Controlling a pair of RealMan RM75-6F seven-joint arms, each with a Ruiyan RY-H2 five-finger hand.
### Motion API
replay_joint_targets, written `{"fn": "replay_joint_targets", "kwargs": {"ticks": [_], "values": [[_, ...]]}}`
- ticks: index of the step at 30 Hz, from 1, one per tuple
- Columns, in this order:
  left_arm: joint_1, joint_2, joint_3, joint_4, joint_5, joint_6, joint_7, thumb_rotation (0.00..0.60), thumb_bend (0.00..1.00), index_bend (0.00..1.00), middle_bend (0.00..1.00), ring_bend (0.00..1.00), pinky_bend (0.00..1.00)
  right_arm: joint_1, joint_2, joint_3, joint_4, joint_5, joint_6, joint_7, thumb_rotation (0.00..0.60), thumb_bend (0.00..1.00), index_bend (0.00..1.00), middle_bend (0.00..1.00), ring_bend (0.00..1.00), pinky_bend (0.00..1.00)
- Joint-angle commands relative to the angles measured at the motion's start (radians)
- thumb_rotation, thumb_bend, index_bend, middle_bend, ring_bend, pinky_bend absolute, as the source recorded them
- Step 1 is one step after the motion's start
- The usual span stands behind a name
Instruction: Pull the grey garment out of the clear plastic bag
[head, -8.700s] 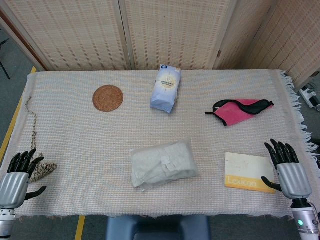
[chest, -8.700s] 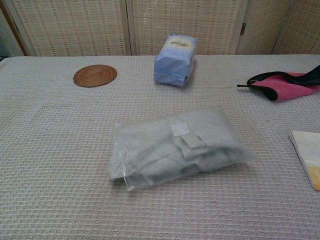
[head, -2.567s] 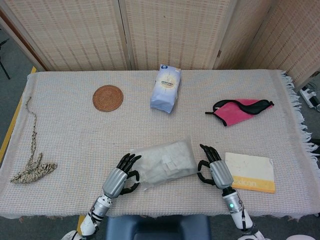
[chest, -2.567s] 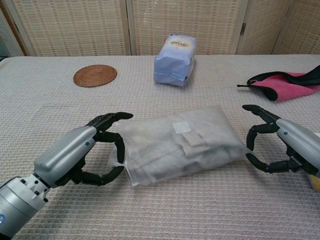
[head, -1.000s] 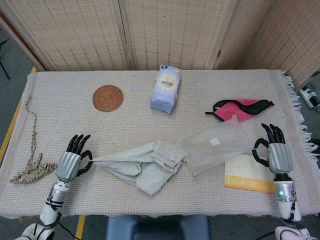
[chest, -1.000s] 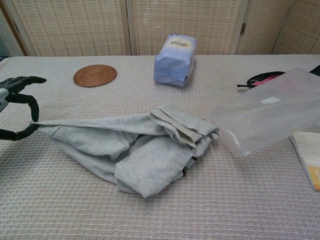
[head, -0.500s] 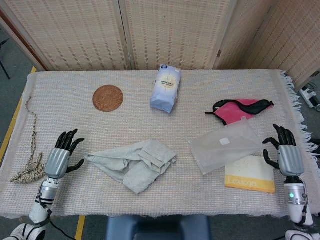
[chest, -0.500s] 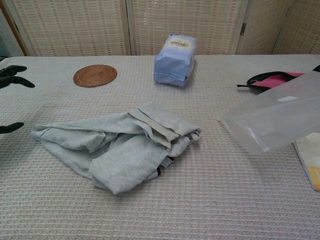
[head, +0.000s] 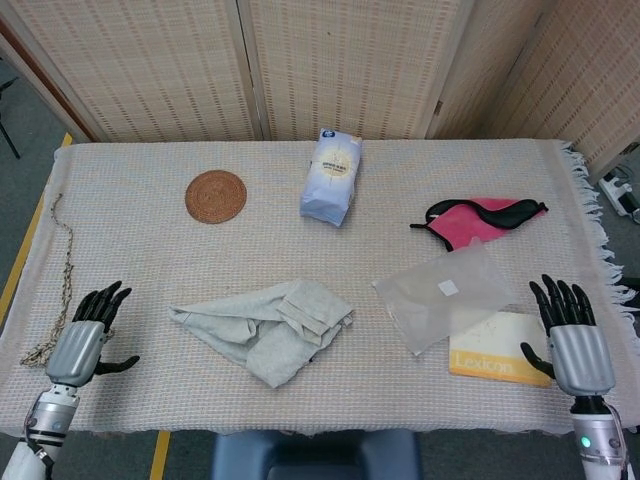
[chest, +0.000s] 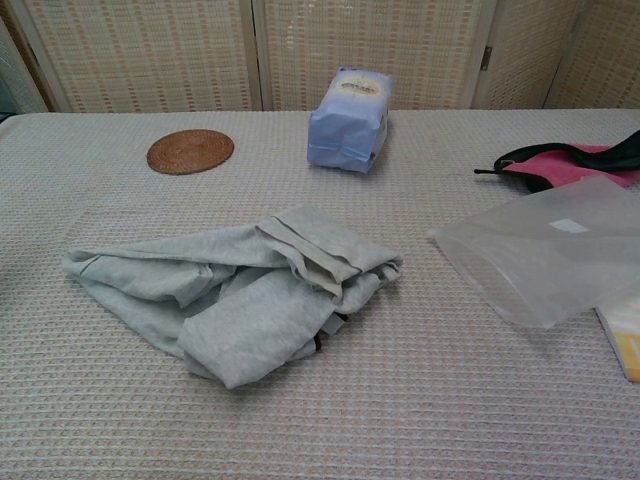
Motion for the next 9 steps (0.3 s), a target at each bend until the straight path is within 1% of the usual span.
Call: {"fn": "replay_joint_targets", "kwargs": {"ticks": [1,3,5,9], "values": [[0.123,0.051,0.020,-0.093,-0.050,0.147,0.103,0.600,0.12,0.07,0.00,0.00,0.00,-0.034,0.031,-0.024,-0.052,-0.012,0.021,-0.039,0.600,0.17,0.00,0.00,0.00,0.00],[0.134,0.061,0.020,-0.103,-0.035,0.166,0.112,0.600,0.13,0.09,0.00,0.00,0.00,-0.034,0.037,-0.023,-0.055,-0.008,0.012,-0.034,0.600,0.17,0.00,0.00,0.00,0.00],[0.143,0.071,0.015,-0.097,-0.004,0.189,0.083,0.600,0.13,0.10,0.00,0.00,0.00,-0.035,0.048,-0.021,-0.063,0.007,-0.005,-0.012,0.600,0.17,0.00,0.00,0.00,0.00],[0.154,0.095,0.014,-0.105,0.007,0.185,0.047,0.600,0.13,0.10,0.00,0.00,0.00,-0.036,0.067,-0.011,-0.072,0.021,-0.013,0.024,0.600,0.17,0.00,0.00,0.00,0.00]]}}
